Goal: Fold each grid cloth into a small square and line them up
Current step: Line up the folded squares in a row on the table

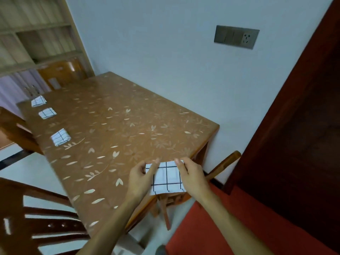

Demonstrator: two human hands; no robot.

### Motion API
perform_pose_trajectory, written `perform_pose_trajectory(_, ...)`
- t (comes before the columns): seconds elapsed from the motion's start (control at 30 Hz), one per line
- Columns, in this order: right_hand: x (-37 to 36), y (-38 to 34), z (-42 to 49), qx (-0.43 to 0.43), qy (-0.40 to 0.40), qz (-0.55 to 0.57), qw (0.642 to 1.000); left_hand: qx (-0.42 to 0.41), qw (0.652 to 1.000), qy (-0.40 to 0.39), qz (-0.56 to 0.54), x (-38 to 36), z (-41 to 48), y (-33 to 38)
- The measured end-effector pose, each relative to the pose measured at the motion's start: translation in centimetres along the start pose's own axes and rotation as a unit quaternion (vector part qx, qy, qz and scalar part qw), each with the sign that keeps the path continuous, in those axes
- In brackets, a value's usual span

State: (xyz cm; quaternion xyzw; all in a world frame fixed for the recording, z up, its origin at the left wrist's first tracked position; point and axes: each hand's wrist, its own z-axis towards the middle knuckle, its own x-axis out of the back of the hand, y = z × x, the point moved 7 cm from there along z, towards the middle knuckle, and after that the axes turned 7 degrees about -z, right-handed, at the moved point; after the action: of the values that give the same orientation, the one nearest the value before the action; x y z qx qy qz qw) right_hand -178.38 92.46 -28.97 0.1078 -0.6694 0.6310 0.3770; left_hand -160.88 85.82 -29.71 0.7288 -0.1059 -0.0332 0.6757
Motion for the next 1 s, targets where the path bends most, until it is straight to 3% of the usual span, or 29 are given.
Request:
perform_pose_trajectory(0.33, -2.9, -8.8, -2.1, 0.010, 0.071, -0.028, 0.997, -0.159, 0.985, 0.010, 0.070, 8.0, 0.0, 4.7)
perform_pose_trajectory(0.53, -11.4, -16.8, -3.9, 0.007, 0.096, -0.087, 0.992, -0.218, 0.967, -0.018, 0.128, 20.0, 0.5, 5.1)
perform_pose_trajectory(0.67, -16.5, -23.1, -4.7, 0.072, 0.112, -0.106, 0.985, -0.273, 0.940, -0.051, 0.200, 27.9, 0.2, 5.9)
perform_pose_trajectory(0.8, -21.5, -30.9, -4.8, 0.183, 0.079, -0.181, 0.963, -0.282, 0.941, -0.048, 0.179, 34.7, 0.2, 5.4)
perform_pose_trajectory(0.87, -25.0, -33.4, -4.3, 0.200, 0.059, -0.228, 0.951, -0.277, 0.948, -0.039, 0.152, 38.0, 0.4, 5.3)
perform_pose_trajectory(1.0, -30.2, -36.4, -2.4, 0.209, 0.043, -0.210, 0.954, -0.239, 0.964, -0.027, 0.114, 43.9, 2.1, 4.2)
